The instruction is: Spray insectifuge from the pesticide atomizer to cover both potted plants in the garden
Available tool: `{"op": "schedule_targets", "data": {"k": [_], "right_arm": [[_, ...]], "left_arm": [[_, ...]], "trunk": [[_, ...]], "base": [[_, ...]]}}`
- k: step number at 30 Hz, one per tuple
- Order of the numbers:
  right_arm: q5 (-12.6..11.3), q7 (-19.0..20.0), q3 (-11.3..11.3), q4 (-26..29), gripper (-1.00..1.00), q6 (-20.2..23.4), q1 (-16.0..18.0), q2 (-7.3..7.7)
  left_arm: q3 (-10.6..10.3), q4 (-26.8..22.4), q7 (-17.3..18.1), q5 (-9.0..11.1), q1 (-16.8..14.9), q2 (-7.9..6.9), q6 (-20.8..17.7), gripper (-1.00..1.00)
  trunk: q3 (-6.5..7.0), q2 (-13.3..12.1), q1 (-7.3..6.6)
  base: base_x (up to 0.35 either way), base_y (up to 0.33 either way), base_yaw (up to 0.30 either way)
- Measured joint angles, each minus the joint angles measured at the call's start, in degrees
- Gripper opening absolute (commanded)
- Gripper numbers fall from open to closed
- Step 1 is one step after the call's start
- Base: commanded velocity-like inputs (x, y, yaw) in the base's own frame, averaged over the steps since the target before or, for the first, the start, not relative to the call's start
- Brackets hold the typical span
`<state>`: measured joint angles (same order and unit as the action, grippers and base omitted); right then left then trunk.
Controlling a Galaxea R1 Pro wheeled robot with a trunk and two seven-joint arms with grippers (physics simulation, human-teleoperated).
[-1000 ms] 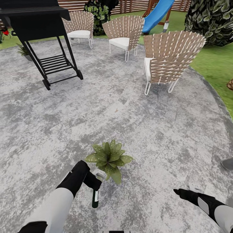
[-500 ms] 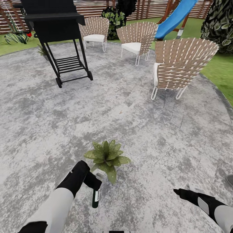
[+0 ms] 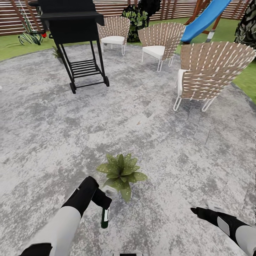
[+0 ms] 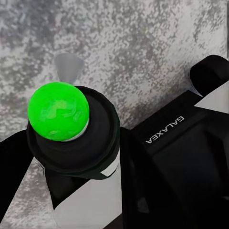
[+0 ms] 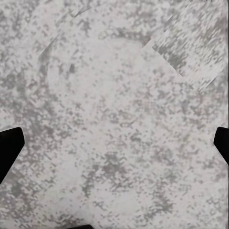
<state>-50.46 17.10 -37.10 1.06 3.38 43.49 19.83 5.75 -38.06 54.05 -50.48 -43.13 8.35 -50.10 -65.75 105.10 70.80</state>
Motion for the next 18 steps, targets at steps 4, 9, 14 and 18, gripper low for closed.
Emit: {"op": "schedule_targets", "data": {"k": [4, 9, 14, 18], "right_arm": [[0.00, 0.01, -0.03, -0.02, 1.00, 0.00, 0.01, -0.01], [0.00, 0.01, -0.04, -0.02, 1.00, 0.00, 0.02, -0.01], [0.01, 0.00, -0.04, -0.02, 1.00, 0.00, 0.02, -0.01], [0.02, -0.01, -0.04, -0.01, 1.00, 0.03, 0.01, -0.02]], "left_arm": [[-0.01, -0.01, 0.01, 0.00, 0.01, 0.01, 0.02, -1.00], [-0.01, -0.02, 0.02, 0.01, 0.01, 0.05, 0.01, -1.00], [0.00, -0.03, 0.02, 0.02, 0.01, 0.07, -0.01, -1.00], [0.01, -0.04, 0.02, 0.02, 0.02, 0.07, -0.04, -1.00]], "trunk": [[0.00, 0.00, 0.00], [0.00, 0.00, 0.00], [0.00, 0.00, 0.00], [0.00, 0.00, 0.00]], "base": [[0.000, -0.321, 0.092], [0.000, -0.339, 0.238], [0.000, -0.234, 0.254], [0.000, -0.021, 0.254]]}}
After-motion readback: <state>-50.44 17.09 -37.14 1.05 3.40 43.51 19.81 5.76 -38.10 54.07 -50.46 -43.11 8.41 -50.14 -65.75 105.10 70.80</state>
